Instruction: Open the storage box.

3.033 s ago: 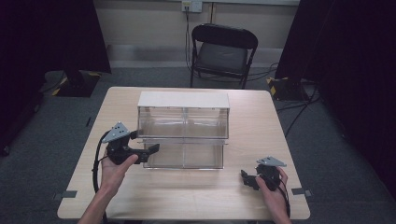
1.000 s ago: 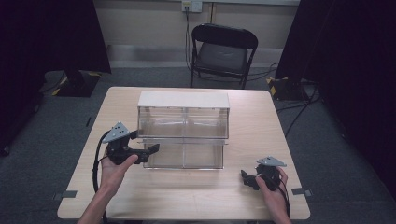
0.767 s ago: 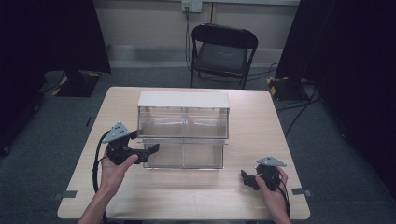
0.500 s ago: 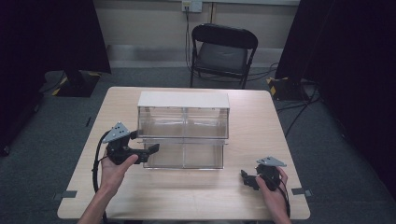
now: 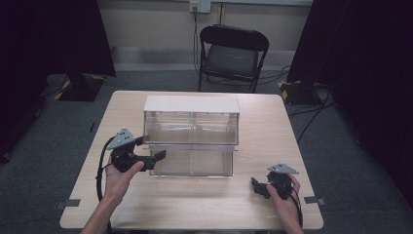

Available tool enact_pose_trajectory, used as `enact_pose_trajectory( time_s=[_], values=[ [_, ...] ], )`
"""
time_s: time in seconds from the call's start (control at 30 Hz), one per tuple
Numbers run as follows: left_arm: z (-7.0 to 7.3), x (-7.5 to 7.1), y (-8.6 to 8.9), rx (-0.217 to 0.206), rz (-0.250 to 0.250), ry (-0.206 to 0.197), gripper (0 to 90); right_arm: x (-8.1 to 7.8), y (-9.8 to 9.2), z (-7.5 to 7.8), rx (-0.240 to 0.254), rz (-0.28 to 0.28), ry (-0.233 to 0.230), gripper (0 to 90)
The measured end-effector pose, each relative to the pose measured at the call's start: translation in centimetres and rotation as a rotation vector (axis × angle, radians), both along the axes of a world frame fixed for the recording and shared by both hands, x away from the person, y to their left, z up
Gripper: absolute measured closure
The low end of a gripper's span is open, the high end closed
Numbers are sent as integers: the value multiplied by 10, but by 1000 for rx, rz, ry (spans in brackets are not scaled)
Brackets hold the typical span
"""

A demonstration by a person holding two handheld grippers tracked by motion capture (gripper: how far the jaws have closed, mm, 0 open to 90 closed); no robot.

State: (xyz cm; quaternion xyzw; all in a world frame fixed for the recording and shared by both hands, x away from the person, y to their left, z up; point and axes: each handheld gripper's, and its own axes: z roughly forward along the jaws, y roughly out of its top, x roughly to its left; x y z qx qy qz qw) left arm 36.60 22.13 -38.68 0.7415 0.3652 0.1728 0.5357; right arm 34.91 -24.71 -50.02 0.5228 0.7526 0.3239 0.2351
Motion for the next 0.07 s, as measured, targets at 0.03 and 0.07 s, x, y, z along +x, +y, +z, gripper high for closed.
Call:
enact_pose_trajectory(
  time_s=[0.03, 0.07],
  values=[
    [0, 0, 0, 2, 1, -1, 114, 0, 0, 0, 0, 0, 0, 111],
    [0, 0, 0, 4, 4, 2, 119, 0, 0, 0, 0, 0, 0, 111]
  ],
)
